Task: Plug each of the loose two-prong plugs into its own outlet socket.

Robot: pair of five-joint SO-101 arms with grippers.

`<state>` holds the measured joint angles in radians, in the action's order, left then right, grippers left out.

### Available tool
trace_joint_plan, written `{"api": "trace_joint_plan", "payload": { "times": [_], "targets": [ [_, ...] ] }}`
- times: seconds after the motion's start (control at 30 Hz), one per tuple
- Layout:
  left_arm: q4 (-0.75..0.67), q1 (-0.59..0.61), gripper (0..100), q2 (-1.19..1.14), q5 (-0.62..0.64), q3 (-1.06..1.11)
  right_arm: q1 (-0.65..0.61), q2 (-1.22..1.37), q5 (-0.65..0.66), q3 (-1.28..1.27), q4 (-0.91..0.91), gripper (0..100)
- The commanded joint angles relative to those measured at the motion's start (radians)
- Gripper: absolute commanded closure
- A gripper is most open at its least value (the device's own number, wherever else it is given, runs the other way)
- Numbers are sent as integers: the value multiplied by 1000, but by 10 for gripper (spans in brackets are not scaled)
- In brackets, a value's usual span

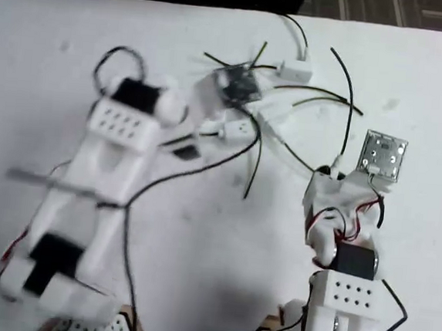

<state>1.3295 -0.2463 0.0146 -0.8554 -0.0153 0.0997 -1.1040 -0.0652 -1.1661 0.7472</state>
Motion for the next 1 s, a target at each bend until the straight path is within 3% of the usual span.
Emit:
{"api": "trace_joint_plan", "payload": {
  "times": [0.0, 0.6, 0.73, 0.83, 0.97],
  "targets": [
    [2, -39, 709, -232, -17, -236, 10, -2, -8, 8, -24, 981],
    [-112, -39, 714, -886, -8, -763, 10, 4, 0, 5, -19, 981],
    [-107, -39, 715, -998, 58, -875, 10, 4, 0, 5, -19, 981],
    [-89, -39, 786, -1059, 64, -930, 10, 4, 0, 5, -18, 981],
    [48, -39, 976, -1078, -32, -993, 10, 4, 0, 3, -18, 981]
  ]
}}
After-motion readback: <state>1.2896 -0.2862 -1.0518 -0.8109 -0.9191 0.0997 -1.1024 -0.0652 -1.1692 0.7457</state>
